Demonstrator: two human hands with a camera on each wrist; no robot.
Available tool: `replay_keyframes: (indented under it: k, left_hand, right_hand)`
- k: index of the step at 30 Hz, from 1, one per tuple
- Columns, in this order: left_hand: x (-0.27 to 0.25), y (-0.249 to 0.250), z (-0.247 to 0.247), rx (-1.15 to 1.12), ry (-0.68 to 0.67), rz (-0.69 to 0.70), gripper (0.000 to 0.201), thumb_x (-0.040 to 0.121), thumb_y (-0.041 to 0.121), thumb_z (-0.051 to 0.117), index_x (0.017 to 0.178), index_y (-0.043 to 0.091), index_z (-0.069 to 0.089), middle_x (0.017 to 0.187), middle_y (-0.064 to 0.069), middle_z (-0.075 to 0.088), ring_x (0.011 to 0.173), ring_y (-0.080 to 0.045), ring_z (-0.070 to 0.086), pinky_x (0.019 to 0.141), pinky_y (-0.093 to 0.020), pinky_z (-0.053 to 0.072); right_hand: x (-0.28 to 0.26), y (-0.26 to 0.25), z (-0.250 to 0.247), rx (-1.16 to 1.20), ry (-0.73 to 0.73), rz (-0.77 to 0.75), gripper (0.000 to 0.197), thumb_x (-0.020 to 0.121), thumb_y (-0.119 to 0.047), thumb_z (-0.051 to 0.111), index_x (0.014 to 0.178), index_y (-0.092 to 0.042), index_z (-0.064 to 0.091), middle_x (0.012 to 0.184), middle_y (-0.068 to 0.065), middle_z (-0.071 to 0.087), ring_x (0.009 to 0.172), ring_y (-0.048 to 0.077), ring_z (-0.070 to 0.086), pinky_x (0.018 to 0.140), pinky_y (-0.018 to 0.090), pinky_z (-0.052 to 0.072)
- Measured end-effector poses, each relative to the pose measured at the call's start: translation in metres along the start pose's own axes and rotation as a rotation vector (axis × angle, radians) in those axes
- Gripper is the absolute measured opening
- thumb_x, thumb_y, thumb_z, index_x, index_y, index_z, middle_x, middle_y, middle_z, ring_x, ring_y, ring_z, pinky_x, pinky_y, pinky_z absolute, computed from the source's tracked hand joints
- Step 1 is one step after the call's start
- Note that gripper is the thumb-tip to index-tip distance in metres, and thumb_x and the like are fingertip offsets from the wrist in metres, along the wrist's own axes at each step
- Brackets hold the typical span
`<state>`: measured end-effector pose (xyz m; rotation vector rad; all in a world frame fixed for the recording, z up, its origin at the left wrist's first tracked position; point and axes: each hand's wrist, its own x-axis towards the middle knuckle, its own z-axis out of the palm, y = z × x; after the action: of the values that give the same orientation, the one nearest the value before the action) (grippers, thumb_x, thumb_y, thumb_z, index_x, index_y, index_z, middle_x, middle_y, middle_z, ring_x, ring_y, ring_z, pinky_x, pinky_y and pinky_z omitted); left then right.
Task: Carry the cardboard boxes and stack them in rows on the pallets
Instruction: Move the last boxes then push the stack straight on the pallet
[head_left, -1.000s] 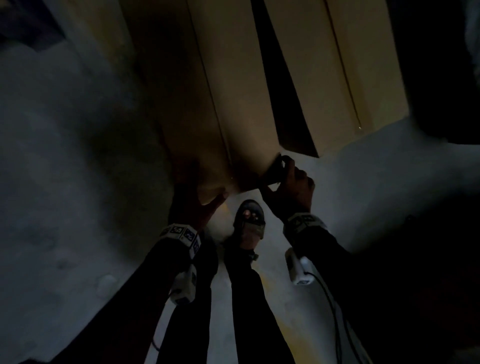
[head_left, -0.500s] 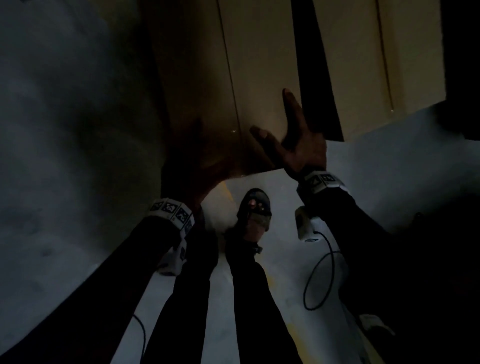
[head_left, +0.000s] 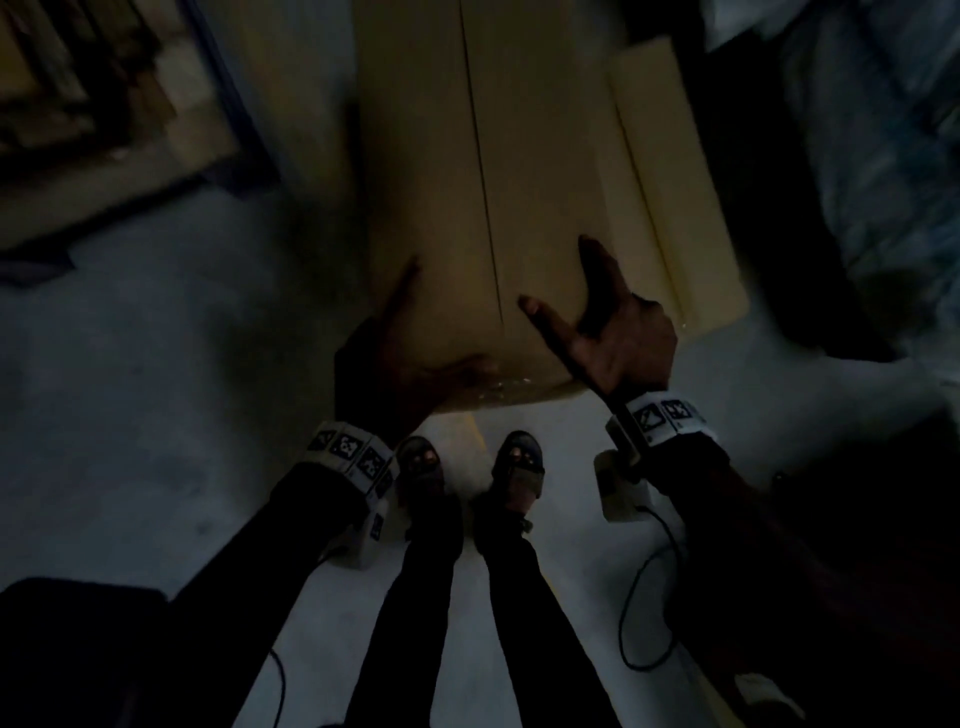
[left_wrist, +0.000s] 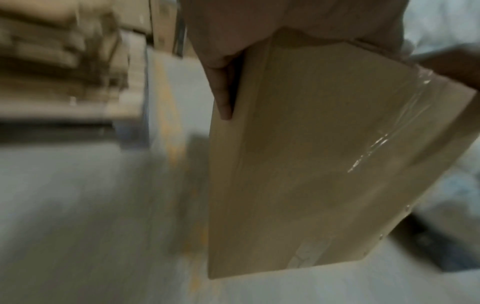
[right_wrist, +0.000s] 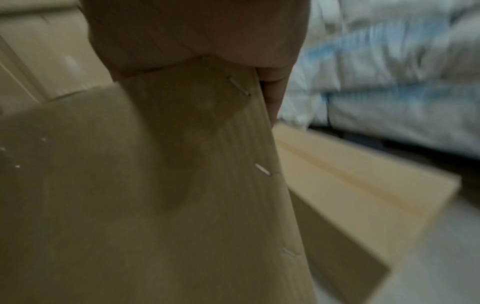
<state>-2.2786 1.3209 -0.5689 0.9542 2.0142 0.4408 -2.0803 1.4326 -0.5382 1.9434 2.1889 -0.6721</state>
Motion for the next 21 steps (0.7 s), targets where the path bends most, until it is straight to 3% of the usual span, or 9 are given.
replay_keyframes:
  k: [2, 5, 7, 11, 14, 16, 19, 21]
  left_hand:
    - [-0.032, 0.035, -0.036, -0.085, 0.05, 0.027, 0.125, 0.045, 0.095, 0.072, 0.152, 0.064, 0.015, 0.15, -0.006, 0.048, 0.132, -0.031, 0.051, 0.108, -0.048, 0.048]
    - [-0.072, 0.086, -0.09, -0.006, 0.139, 0.099, 0.119, 0.051, 0.089, 0.074, 0.155, 0.056, 0.025, 0.144, -0.01, 0.054, 0.129, -0.028, 0.055, 0.105, -0.033, 0.045]
    - [-0.102, 0.122, -0.122, 0.045, 0.135, 0.108, 0.118, 0.055, 0.087, 0.074, 0.156, 0.055, 0.021, 0.149, -0.009, 0.051, 0.133, -0.029, 0.051, 0.106, -0.035, 0.044]
    - [-0.165, 0.185, -0.178, 0.094, 0.123, 0.19, 0.118, 0.056, 0.093, 0.065, 0.153, 0.063, 0.005, 0.156, -0.005, 0.044, 0.138, -0.031, 0.045, 0.11, -0.043, 0.041]
    - [-0.22, 0.228, -0.208, 0.113, 0.151, 0.291, 0.117, 0.058, 0.088, 0.069, 0.152, 0.064, 0.004, 0.152, -0.01, 0.046, 0.134, -0.032, 0.048, 0.106, -0.041, 0.042]
    - [-0.253, 0.248, -0.221, 0.154, 0.208, 0.38, 0.118, 0.056, 0.091, 0.064, 0.154, 0.061, 0.007, 0.146, -0.012, 0.052, 0.127, -0.034, 0.054, 0.101, -0.04, 0.046]
    - [-0.302, 0.273, -0.232, 0.222, 0.311, 0.56, 0.118, 0.057, 0.101, 0.051, 0.159, 0.048, 0.022, 0.132, -0.013, 0.065, 0.106, -0.036, 0.067, 0.087, -0.04, 0.054]
    - [-0.333, 0.286, -0.235, 0.254, 0.349, 0.68, 0.116, 0.061, 0.1, 0.049, 0.157, 0.038, 0.036, 0.119, -0.017, 0.072, 0.091, -0.037, 0.071, 0.077, -0.04, 0.058]
  right_hand:
    - [-0.019, -0.014, -0.048, 0.029, 0.061, -0.011, 0.099, 0.078, -0.097, 0.036, 0.16, -0.044, 0.017, 0.138, -0.001, 0.065, 0.104, 0.033, 0.07, 0.084, 0.04, 0.055]
    - [-0.05, -0.037, -0.127, 0.046, 0.155, -0.027, 0.1, 0.077, -0.097, 0.038, 0.159, -0.044, 0.018, 0.127, 0.002, 0.07, 0.103, 0.032, 0.07, 0.084, 0.039, 0.054]
    - [-0.073, -0.048, -0.174, 0.066, 0.189, -0.034, 0.102, 0.076, -0.097, 0.041, 0.159, -0.042, 0.022, 0.119, 0.003, 0.073, 0.099, 0.031, 0.071, 0.082, 0.039, 0.056]
    - [-0.13, -0.063, -0.263, 0.114, 0.312, -0.052, 0.1, 0.076, -0.094, 0.048, 0.158, -0.042, 0.026, 0.129, 0.006, 0.069, 0.106, 0.032, 0.07, 0.084, 0.04, 0.056]
    - [-0.18, -0.062, -0.32, 0.189, 0.395, -0.045, 0.101, 0.073, -0.094, 0.053, 0.158, -0.047, 0.024, 0.131, 0.008, 0.069, 0.11, 0.032, 0.069, 0.09, 0.044, 0.058]
    - [-0.213, -0.056, -0.349, 0.247, 0.453, -0.049, 0.104, 0.071, -0.095, 0.053, 0.158, -0.048, 0.022, 0.123, 0.008, 0.072, 0.106, 0.03, 0.07, 0.092, 0.045, 0.058]
    - [-0.274, -0.042, -0.385, 0.294, 0.545, -0.026, 0.102, 0.073, -0.091, 0.06, 0.158, -0.047, 0.026, 0.13, 0.003, 0.07, 0.113, 0.024, 0.068, 0.101, 0.036, 0.052]
    - [-0.314, -0.031, -0.402, 0.317, 0.588, -0.001, 0.101, 0.073, -0.09, 0.061, 0.158, -0.048, 0.025, 0.13, -0.003, 0.07, 0.104, 0.018, 0.071, 0.099, 0.033, 0.052]
